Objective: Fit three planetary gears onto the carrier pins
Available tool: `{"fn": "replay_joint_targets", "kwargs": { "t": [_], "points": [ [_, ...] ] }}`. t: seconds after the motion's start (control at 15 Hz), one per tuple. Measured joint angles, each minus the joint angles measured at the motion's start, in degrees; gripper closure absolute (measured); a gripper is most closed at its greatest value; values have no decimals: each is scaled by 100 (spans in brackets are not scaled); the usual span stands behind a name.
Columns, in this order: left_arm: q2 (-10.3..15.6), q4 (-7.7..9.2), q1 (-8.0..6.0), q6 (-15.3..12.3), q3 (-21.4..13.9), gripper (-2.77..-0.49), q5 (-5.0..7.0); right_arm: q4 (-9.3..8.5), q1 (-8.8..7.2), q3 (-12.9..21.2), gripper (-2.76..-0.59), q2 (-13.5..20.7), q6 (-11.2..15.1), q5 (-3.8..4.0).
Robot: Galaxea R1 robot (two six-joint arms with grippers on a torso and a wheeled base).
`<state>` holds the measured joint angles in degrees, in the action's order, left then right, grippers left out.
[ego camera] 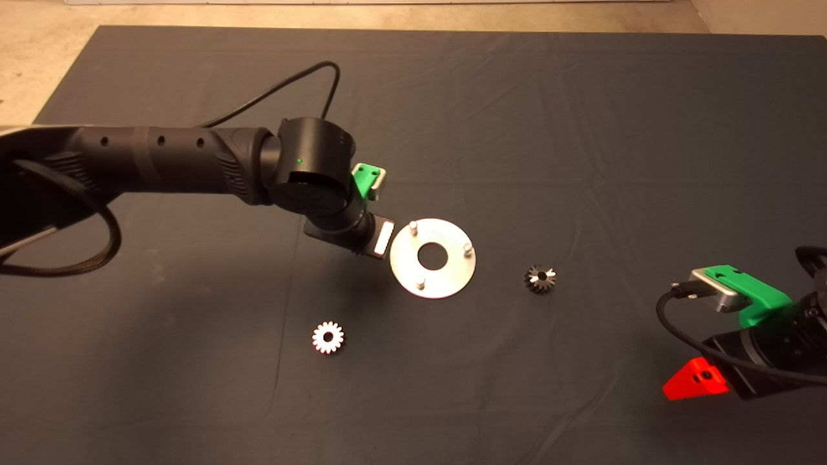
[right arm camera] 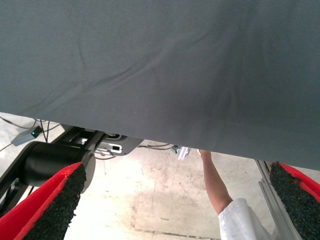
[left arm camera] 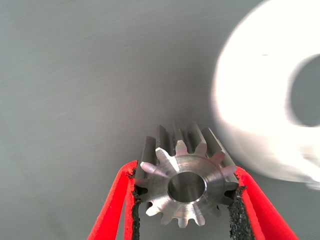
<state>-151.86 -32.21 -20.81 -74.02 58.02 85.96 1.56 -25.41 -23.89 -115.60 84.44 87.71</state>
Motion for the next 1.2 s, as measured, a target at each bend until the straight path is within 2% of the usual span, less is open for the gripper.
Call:
{"fn": "replay_joint_targets", "kwargs": {
  "t": [0.13,0.4,0.53,0.73,1.0,1.13,1.2],
  "points": [
    [-155,125,-76,75,101,-87,-111,0,0,0,-273,2,0,7],
    [-479,457,-208,549,960,-87,-552,0,0,0,-273,0,0,11],
    [-649,531,-239,660,1242,-87,-644,0,0,0,-273,-2,0,2],
    [-901,658,-239,1015,1711,-86,-666,0,0,0,-273,0,1,5],
    [-1006,832,-254,1048,1970,-86,-655,0,0,0,-273,0,1,2],
    [-1139,979,-306,1050,2041,-86,-629,0,0,0,-273,-2,1,5],
    [-1231,984,-325,1050,2074,-86,-628,0,0,0,-273,-5,1,2]
  ]
}}
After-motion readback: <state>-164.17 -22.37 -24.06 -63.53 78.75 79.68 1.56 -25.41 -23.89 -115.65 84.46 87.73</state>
